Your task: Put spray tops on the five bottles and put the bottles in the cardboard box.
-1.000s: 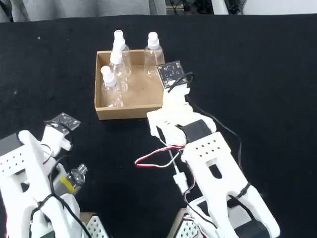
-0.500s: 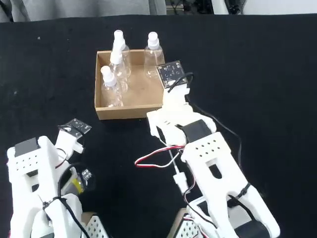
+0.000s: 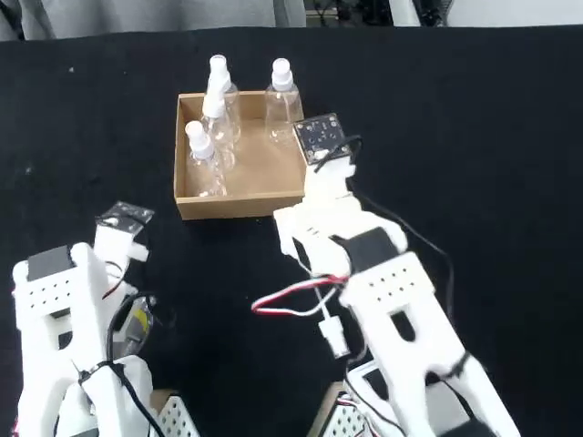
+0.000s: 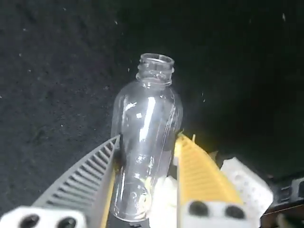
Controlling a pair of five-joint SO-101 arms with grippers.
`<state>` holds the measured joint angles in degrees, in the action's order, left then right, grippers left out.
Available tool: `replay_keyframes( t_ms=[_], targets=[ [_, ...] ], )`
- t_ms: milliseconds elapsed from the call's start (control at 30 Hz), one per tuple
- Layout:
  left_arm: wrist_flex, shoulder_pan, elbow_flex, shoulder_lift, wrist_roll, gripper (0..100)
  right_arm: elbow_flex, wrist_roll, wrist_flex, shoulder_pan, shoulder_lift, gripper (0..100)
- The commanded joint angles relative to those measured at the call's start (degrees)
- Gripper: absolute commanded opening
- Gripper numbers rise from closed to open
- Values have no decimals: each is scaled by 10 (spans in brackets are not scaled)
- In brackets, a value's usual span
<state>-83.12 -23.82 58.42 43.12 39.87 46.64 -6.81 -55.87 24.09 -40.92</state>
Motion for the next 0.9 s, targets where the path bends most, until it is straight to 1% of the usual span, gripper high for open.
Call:
replay_keyframes(
  t_ms=[0, 133, 200, 367, 433, 500, 600, 733, 867],
  targets=[
    [11, 52, -38, -7, -81, 137, -11, 6, -21, 11, -59, 263],
    [7, 77, -71, -9, -161, 141, -9, 6, -28, 11, -80, 263],
    [6, 103, -80, -9, -210, 141, -2, 6, -24, 11, -81, 263],
    [11, 172, -83, -8, -360, 141, 0, 6, -23, 11, -83, 263],
    [12, 182, -95, -9, -412, 142, 0, 6, -23, 11, -83, 263],
    [7, 177, -118, -7, -442, 142, 0, 6, -23, 11, -83, 263],
    [-23, 167, -154, -3, -425, 142, 0, 6, -23, 11, -83, 263],
    [-72, 151, -200, -3, -360, 142, 0, 6, -23, 11, -83, 263],
    [-79, 91, -227, -3, -285, 142, 1, 6, -23, 11, -83, 263]
  ],
)
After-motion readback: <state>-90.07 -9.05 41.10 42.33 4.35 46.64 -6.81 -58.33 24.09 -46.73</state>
